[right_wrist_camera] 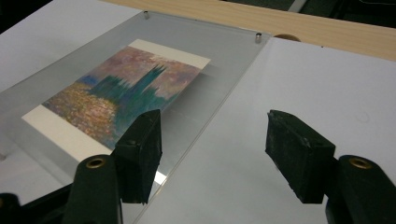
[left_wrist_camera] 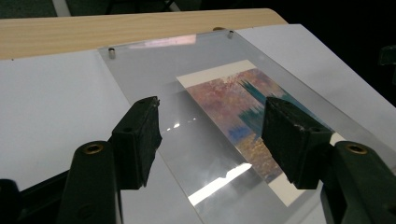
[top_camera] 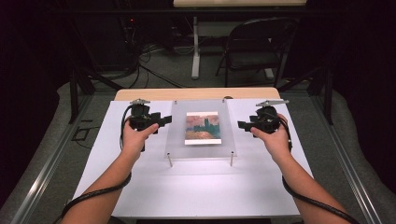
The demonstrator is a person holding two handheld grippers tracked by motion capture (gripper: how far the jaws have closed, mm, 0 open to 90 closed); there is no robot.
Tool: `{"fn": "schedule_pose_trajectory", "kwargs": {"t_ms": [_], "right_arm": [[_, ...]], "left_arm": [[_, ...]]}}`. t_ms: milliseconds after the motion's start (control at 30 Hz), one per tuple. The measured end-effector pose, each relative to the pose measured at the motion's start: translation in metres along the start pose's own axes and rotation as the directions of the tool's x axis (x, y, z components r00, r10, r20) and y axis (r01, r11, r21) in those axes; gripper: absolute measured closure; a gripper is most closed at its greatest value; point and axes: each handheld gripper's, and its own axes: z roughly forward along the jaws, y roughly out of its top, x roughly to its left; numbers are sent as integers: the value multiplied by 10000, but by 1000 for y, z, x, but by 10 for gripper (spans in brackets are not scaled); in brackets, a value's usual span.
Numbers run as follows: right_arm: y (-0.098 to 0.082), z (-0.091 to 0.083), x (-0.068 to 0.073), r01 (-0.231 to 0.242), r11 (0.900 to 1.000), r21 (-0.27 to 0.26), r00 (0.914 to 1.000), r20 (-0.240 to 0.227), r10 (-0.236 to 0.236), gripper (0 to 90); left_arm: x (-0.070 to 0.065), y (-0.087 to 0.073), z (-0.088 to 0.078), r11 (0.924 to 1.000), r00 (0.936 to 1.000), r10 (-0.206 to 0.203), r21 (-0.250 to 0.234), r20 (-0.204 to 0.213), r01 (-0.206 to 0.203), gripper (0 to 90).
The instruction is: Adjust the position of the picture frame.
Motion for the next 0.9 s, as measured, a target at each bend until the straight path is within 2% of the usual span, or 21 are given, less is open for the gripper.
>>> {"fn": "schedule_pose_trajectory", "kwargs": {"t_ms": [200, 433, 767, 900], "right_arm": [[16, 12, -2, 10, 9999, 143, 9999, 138, -12, 359], [24, 32, -2, -212, 9995, 225, 9997, 114, 209, 360], [19, 62, 1, -484, 9981, 377, 9988, 122, 480, 360], [15, 70, -1, -673, 9969, 411, 9977, 127, 668, 360]], "left_arm": [[7, 11, 10, 9999, 9998, -102, 131, -154, 104, 370], [14, 12, 28, 9993, 9986, -233, 289, -485, 247, 370], [20, 4, 54, 9969, 9950, -661, 381, -748, 691, 371], [22, 0, 62, 9959, 9944, -660, 558, -822, 707, 371]]}}
